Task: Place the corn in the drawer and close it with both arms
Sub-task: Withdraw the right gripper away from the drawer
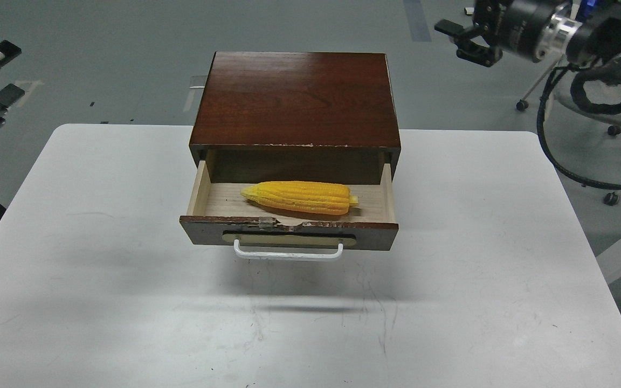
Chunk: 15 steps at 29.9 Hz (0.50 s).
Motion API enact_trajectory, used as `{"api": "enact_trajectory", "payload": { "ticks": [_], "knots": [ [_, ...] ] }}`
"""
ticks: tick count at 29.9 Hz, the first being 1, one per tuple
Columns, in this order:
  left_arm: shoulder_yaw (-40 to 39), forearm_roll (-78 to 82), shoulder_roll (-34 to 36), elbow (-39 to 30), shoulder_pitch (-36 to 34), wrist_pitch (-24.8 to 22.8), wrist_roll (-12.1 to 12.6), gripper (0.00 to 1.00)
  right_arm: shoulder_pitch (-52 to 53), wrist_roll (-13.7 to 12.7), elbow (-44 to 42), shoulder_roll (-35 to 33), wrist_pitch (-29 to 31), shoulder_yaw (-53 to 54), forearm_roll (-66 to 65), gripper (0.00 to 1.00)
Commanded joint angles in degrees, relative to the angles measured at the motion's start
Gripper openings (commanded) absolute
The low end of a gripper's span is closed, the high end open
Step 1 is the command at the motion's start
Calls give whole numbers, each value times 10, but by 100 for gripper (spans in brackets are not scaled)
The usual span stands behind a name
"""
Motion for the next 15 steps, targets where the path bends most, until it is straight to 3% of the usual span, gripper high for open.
{"api": "enact_trajectory", "payload": {
  "ticks": [1,9,13,14,15],
  "knots": [
    [0,3,43,-60,-6,-18,0,98,-66,4,-1,-22,4,29,20,94],
    [-22,89,106,-245,-23,-135,0,95,-207,7,-4,-23,1,107,27,94],
    [-26,136,95,-315,-37,-161,0,60,-240,8,-4,-36,1,108,27,94],
    [-25,147,87,-325,-37,-163,0,46,-245,9,-4,-36,1,109,27,94],
    [-23,160,68,-327,-38,-173,0,25,-252,11,-5,-36,1,109,26,94]
  ]
}}
